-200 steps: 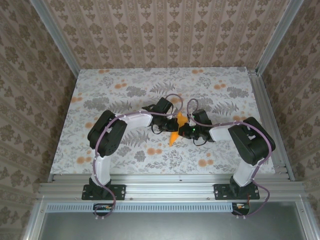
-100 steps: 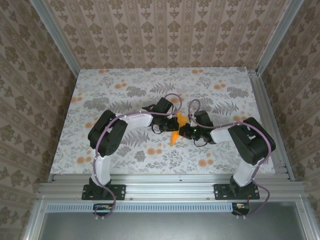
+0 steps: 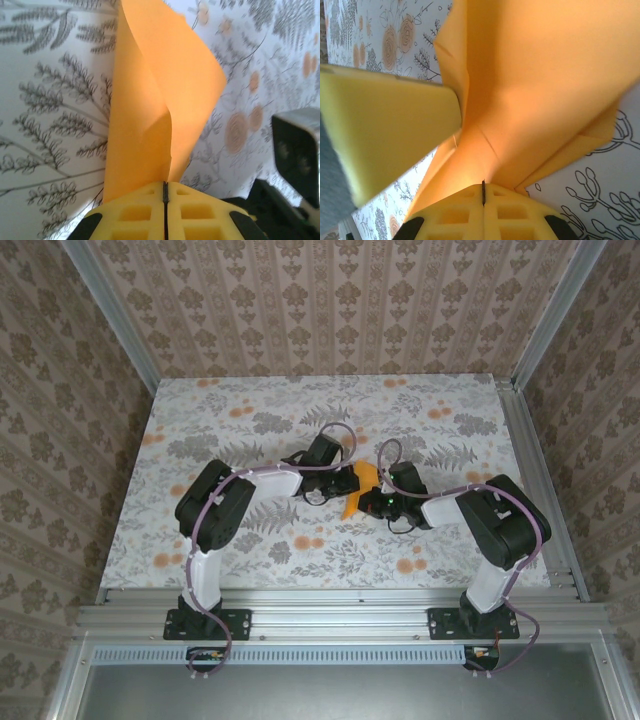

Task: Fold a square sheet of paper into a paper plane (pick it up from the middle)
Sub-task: Fold the wing for the fifth time at the center of the table.

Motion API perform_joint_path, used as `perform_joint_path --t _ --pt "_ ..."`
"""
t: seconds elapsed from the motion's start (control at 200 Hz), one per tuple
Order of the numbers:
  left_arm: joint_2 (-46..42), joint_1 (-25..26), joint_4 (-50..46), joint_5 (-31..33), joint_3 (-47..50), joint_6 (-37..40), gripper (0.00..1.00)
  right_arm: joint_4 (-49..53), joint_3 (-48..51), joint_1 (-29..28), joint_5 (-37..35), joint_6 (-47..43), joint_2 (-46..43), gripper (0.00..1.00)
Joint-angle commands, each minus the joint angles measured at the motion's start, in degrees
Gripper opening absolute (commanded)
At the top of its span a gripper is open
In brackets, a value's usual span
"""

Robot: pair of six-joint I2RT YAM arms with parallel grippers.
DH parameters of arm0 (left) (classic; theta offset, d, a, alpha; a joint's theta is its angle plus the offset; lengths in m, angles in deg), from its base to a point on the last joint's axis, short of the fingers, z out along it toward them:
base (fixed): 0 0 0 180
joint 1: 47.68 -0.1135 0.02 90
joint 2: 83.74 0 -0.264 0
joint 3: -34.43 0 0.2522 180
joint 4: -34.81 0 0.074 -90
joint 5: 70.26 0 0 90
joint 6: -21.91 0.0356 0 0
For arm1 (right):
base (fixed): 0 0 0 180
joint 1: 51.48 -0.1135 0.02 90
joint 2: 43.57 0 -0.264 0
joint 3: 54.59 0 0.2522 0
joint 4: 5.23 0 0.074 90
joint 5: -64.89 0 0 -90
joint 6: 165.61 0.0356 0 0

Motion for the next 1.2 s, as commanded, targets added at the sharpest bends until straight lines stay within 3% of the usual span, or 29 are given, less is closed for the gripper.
perform_joint_path --t 0.0,0.505,0.69,0.955,1.195 --pt "0.1 -0.7 4.4 0.8 1.1 -2.9 0.08 2.3 1.4 -0.2 -2.3 -1.8 2.4 0.0" --pt "2.9 0.1 0.5 -4.3 0.9 0.1 0.08 5.0 1.0 -0.2 -5.0 -2.0 1.1 0.01" --pt "2.9 0.4 0.0 -4.4 0.8 0.0 0.08 4.3 1.9 -0.2 -6.9 -1.6 0.4 0.01" --pt "4.6 0.9 6.4 -3.8 3.3 -5.7 0.08 3.3 2.7 -0.1 -8.0 -1.4 0.0 0.0" --pt "6.9 1.0 5.2 -2.4 2.8 -4.8 0.08 3.5 2.8 -0.1 -7.8 -1.7 -0.6 0.01"
